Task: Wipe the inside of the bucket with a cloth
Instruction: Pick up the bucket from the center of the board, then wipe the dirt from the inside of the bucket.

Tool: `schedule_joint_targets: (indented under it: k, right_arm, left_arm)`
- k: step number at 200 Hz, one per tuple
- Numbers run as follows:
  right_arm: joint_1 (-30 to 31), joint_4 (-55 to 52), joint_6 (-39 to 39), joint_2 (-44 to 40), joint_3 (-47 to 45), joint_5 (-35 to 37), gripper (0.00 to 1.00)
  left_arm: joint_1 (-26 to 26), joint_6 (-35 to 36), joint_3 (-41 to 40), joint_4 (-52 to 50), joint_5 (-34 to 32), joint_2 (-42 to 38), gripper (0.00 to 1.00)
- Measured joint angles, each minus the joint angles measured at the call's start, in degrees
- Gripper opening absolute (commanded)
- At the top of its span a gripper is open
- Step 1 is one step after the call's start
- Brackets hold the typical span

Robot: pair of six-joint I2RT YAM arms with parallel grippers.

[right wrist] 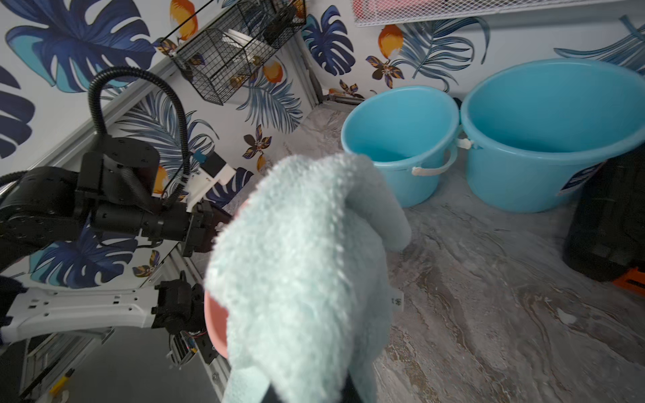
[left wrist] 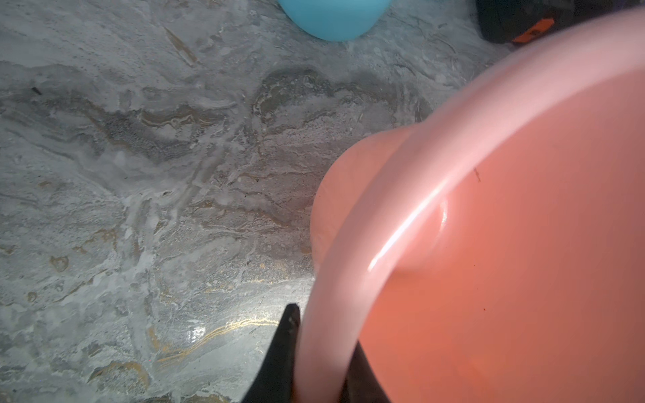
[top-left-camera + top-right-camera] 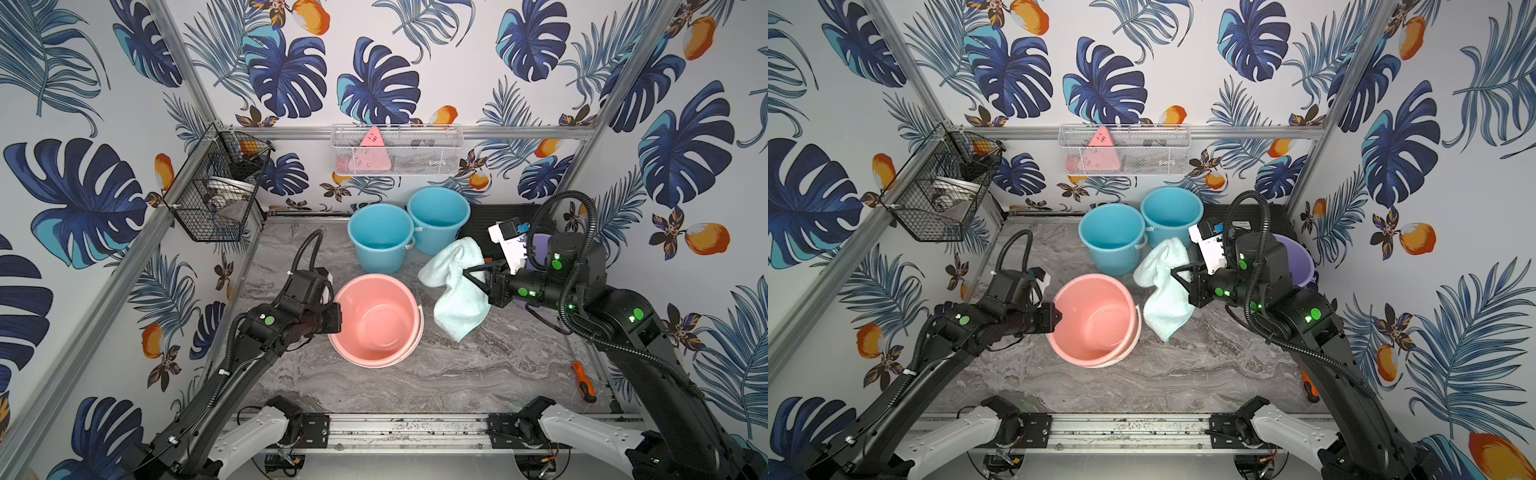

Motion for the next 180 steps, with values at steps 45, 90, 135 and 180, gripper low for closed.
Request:
schedule_joint_targets:
  k: [45, 90, 135, 180]
  right_arm:
    - [2.0, 0.7, -4.0, 2.0, -3.5, -7.0, 0.00]
    - [13.3, 2.3, -9.4, 5.0, -10.2, -2.1, 0.00]
    - [18.6, 5.3, -12.9, 10.6, -17.8, 7.8, 0.00]
    - [22.6, 13.6, -19.4, 11.4, -27.8, 13.5, 0.00]
  left_arm:
    - [-12.3, -0.6, 3.9, 0.7, -6.3, 7.1, 0.00]
    - [-20.0, -3.0, 6.0, 1.2, -9.8, 13.1, 0.00]
    - [-22.3, -4.6, 6.5, 1.6, -11.2, 14.4, 0.00]
    - [-22.6, -5.1, 5.2, 2.1, -11.2, 13.4, 0.00]
